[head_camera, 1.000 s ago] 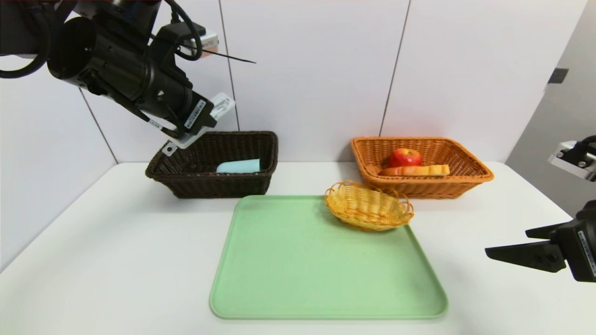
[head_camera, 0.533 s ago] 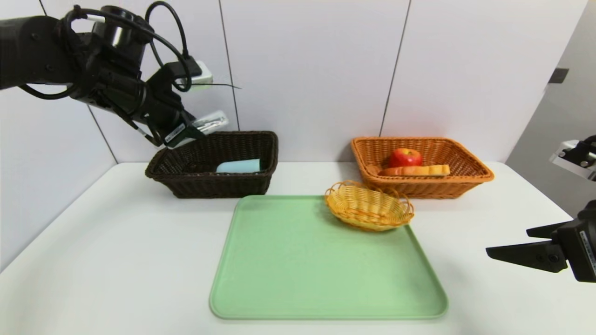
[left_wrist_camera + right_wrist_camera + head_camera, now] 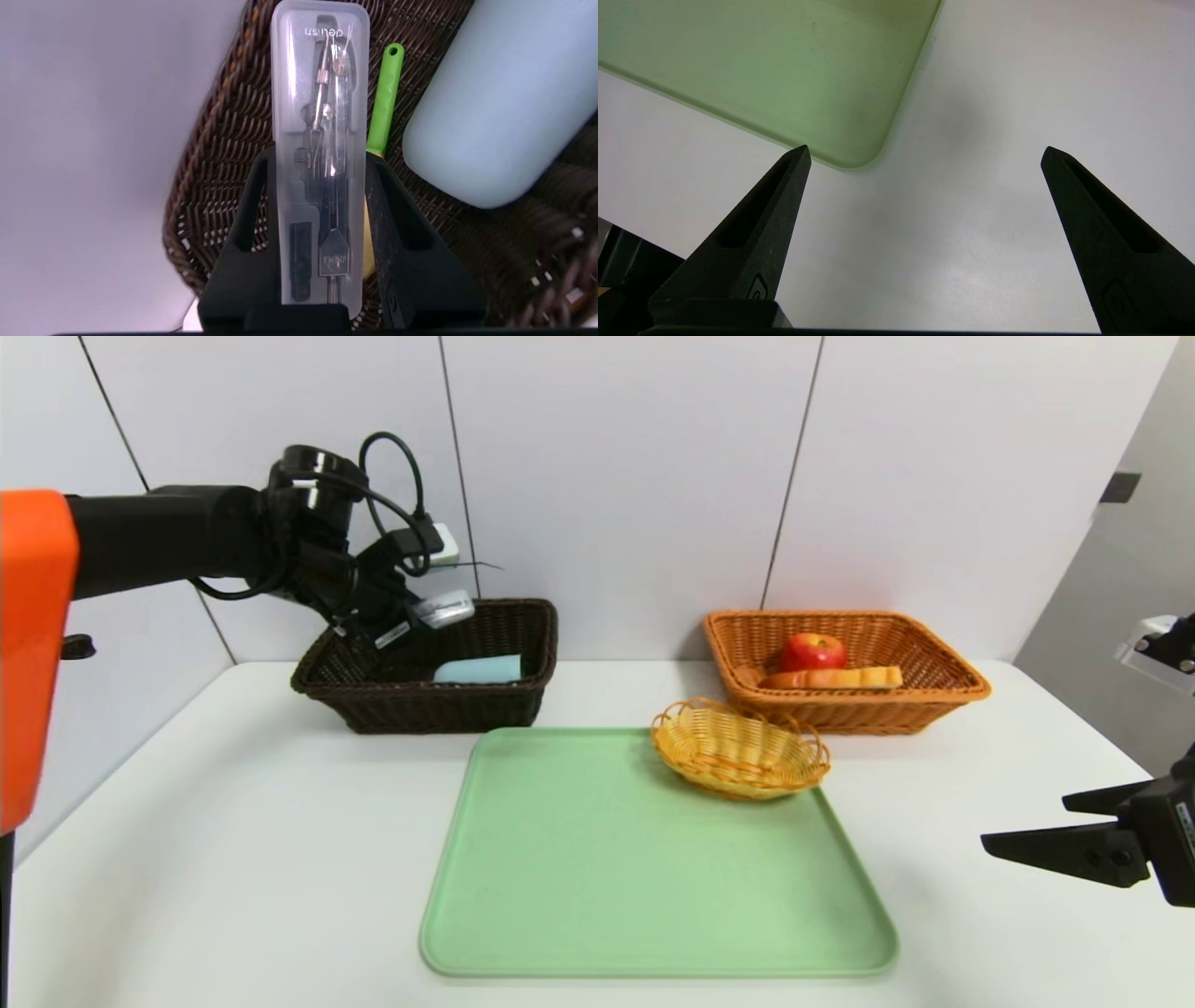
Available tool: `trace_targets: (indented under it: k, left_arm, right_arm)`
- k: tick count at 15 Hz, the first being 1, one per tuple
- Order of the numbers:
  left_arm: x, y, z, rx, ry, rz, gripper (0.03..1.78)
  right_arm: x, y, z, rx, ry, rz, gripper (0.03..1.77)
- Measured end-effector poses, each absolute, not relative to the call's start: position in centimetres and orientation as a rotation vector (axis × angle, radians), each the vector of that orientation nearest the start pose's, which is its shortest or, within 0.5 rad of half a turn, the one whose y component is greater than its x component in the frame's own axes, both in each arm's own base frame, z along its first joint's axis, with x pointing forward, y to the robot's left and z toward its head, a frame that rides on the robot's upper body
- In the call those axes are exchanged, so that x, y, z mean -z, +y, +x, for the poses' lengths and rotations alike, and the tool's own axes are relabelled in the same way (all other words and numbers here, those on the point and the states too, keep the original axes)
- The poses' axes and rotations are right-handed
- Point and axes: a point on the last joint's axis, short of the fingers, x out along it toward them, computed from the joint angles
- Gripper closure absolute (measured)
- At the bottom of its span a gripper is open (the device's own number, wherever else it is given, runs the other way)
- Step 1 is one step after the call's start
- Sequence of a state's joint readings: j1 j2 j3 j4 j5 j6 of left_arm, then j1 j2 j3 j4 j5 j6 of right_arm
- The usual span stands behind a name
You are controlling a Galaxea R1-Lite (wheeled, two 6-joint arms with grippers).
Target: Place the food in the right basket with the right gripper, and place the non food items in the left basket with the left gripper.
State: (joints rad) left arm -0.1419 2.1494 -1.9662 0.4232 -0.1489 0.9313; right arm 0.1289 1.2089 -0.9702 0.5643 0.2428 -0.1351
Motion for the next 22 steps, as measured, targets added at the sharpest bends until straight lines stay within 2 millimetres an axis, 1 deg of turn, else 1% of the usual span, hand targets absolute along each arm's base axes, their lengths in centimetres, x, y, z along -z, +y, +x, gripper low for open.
trace_targets:
  k: [4, 8, 10, 13, 15, 18, 20, 22]
  left_arm:
    - [-21.3, -5.5, 44.5, 0.527, 0.467, 0.883, 1.26]
    - [-20.5, -4.7, 44.9, 0.515, 0.498, 0.876, 1.24]
    - [-20.4, -4.5, 45.0, 0.511, 0.501, 0.871, 0.97]
    - [-20.3, -4.5, 45.0, 0.503, 0.514, 0.839, 0.70]
    - [-20.9, -4.4, 44.8, 0.483, 0.512, 0.797, 0.56]
    - [-23.1, -4.2, 43.7, 0.398, 0.500, 0.662, 0.42]
    - [-25.2, -4.1, 42.3, 0.319, 0.510, 0.516, 0.35]
    - [-27.4, -3.9, 39.9, 0.269, 0.537, 0.368, 0.29]
  right_arm:
    - [-24.0, 2.5, 14.8, -0.406, 0.777, -0.081, 0.10]
    - [-23.9, 2.7, 14.8, -0.418, 0.779, -0.085, 0.10]
    - [-23.9, 2.7, 14.8, -0.420, 0.778, -0.086, 0.10]
    - [-24.0, 2.7, 14.8, -0.420, 0.777, -0.087, 0.10]
    - [-24.0, 2.7, 14.7, -0.419, 0.776, -0.085, 0.10]
    - [-24.1, 2.7, 14.6, -0.416, 0.770, -0.081, 0.10]
    - [-24.4, 2.6, 14.4, -0.410, 0.752, -0.080, 0.10]
    - [-24.8, 2.4, 14.0, -0.394, 0.728, -0.074, 0.10]
